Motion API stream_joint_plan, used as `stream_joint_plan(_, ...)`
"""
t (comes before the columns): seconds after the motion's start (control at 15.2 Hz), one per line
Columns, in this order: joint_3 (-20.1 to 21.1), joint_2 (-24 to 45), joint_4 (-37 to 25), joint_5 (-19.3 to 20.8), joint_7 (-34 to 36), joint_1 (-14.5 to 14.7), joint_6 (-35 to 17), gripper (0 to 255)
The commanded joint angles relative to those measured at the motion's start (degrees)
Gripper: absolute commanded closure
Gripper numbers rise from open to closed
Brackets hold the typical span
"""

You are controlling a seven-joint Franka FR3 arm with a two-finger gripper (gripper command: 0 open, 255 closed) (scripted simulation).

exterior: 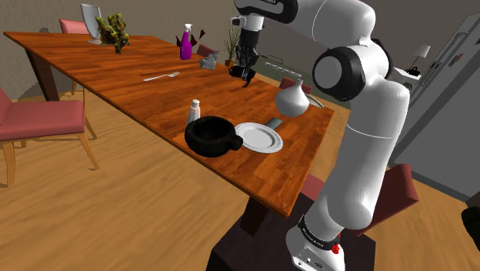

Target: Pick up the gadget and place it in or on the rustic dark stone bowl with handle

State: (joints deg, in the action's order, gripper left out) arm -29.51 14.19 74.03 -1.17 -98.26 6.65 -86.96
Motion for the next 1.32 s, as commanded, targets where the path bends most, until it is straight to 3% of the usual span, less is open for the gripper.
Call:
stream_joint_plan(0.0,-0.05,0.69,-2.42,-0.35,-0.28,-0.35,1.81,255)
stream_joint_plan(0.46,-0.25,3.99,-11.97,-2.06,-1.39,-2.22,8.28,255)
stream_joint_plan(0.79,1.85,-6.46,0.61,3.4,6.36,5.5,5.66,255)
stream_joint_plan(1.25,7.17,-16.85,11.37,7.87,17.72,12.28,5.36,255)
